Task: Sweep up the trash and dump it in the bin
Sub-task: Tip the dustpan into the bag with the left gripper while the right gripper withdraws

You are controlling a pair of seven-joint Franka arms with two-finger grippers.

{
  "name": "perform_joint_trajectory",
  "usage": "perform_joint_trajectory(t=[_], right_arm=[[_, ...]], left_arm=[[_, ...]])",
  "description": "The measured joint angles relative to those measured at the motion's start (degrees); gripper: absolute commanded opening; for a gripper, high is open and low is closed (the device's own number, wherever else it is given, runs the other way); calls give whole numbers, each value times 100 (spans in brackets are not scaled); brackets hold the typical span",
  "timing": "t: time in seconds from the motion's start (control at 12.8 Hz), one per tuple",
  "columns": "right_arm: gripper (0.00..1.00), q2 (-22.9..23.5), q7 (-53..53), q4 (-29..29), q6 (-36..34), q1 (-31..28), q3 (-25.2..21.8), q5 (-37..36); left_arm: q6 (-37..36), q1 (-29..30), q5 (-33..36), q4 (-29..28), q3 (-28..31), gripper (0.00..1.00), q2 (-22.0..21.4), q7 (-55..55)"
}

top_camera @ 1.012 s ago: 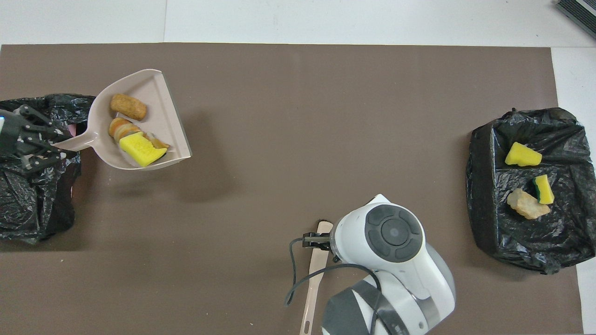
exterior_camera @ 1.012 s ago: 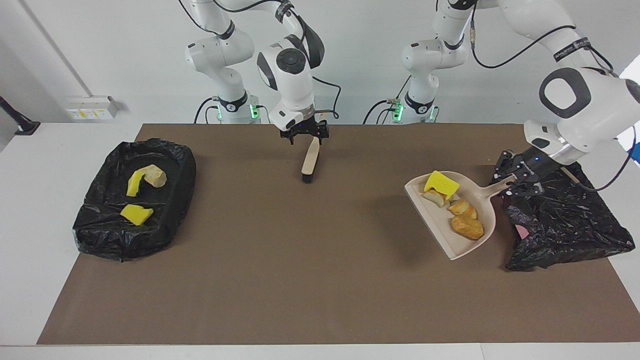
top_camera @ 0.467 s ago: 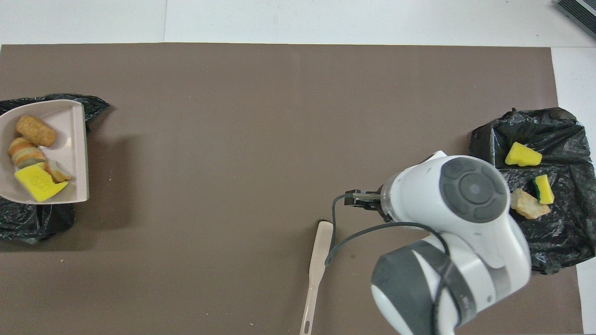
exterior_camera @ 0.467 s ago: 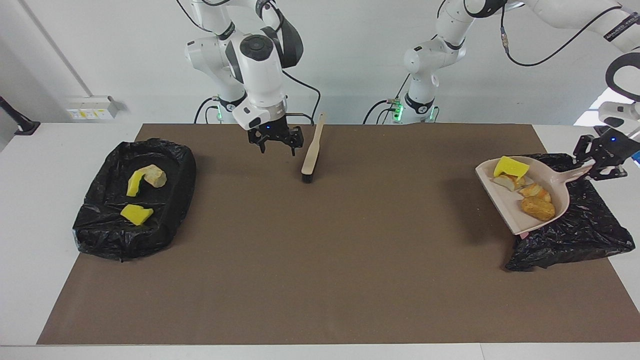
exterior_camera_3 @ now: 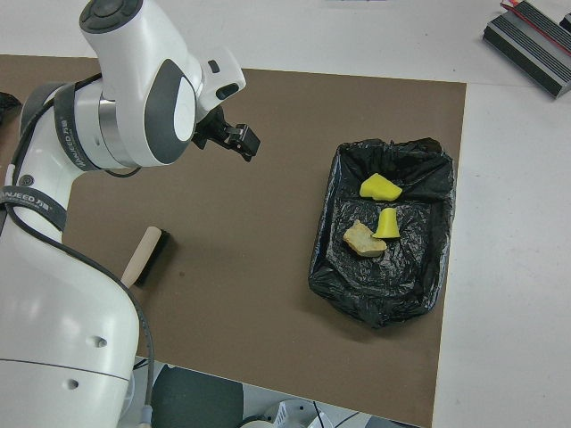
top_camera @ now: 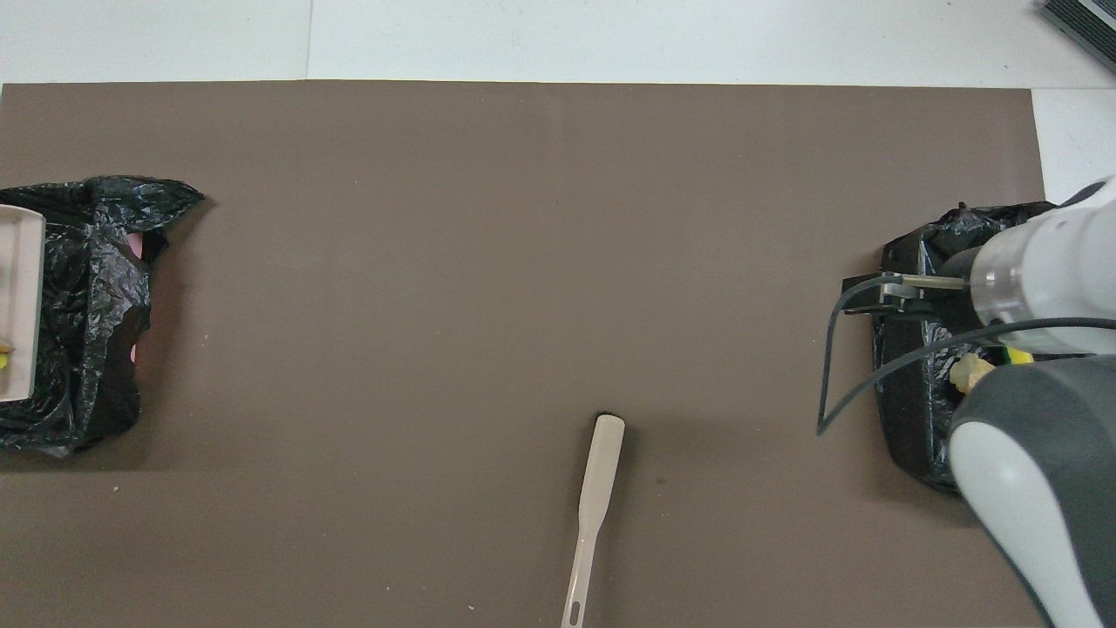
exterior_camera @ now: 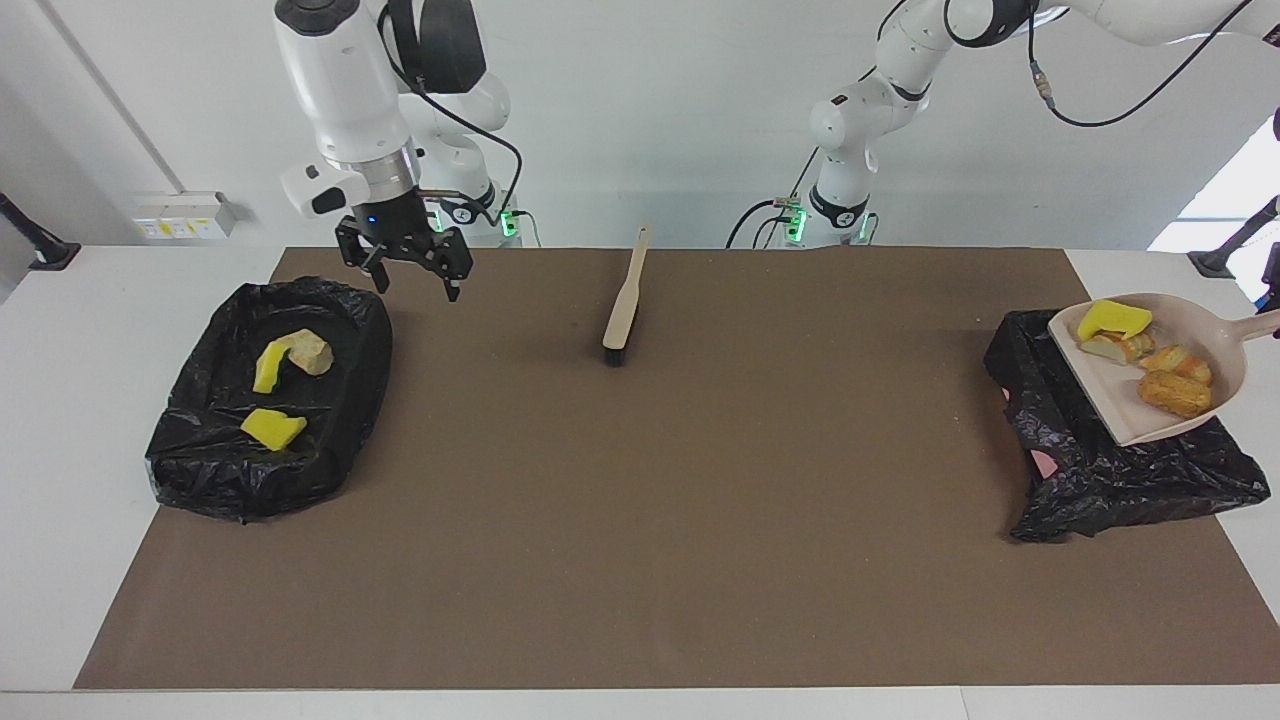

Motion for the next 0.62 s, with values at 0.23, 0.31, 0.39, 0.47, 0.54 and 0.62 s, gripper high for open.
perform_joint_trajectory(t=[0.23,0.31,0.39,0.47,0.54,0.62], right_arm=[[100,-11,-807,577,-675,-10,-584,-4],[100,-17,-881,786,-884,-10,-684,-1],[100,-24,-885,912,-1023,-10,-724,0],[100,-33,-885,955,-1068,-2,-720,0],[100,-31,-885,956,-1078,4,-695,0],[100,-31,-885,955,-1103,15,-676,0]], left_arm=[[343,-131,1159,-60,-40,0,14,-541],[391,-208,1506,-178,-48,0,-18,-740],[506,-313,1887,-395,-60,0,-95,-1054],[655,-470,2403,-750,-68,0,-252,-1560],[733,-645,2901,-1091,-80,0,-433,-2012],[740,-820,3289,-1329,-87,0,-591,-2291]])
